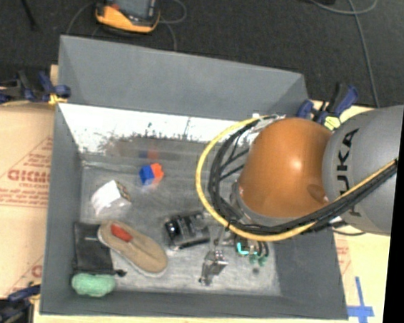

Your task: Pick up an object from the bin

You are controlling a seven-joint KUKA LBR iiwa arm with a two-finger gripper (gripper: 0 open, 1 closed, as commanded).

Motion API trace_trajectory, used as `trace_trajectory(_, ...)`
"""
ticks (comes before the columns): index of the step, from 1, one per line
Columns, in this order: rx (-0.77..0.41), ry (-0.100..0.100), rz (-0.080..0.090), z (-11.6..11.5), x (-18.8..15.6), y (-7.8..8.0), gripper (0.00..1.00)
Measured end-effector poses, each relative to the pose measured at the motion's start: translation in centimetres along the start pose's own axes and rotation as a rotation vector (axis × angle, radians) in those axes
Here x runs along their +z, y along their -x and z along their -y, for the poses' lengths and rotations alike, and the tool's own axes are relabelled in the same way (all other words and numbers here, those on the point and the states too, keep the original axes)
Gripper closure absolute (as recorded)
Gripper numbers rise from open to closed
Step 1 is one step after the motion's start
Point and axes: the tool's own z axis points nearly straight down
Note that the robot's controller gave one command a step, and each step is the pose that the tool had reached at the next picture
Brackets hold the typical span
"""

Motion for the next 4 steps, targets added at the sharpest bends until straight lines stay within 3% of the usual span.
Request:
trace_trajectory(1,0.002,0.001,0.008,0.0,-0.4,0.2,0.00)
trace_trajectory(2,0.057,0.001,0.014,1.8,6.7,4.7,0.00)
trace_trajectory(3,0.021,-0.001,0.008,-3.7,7.8,4.4,0.00)
trace_trajectory(4,0.065,0.004,0.010,-3.0,8.0,6.1,0.00)
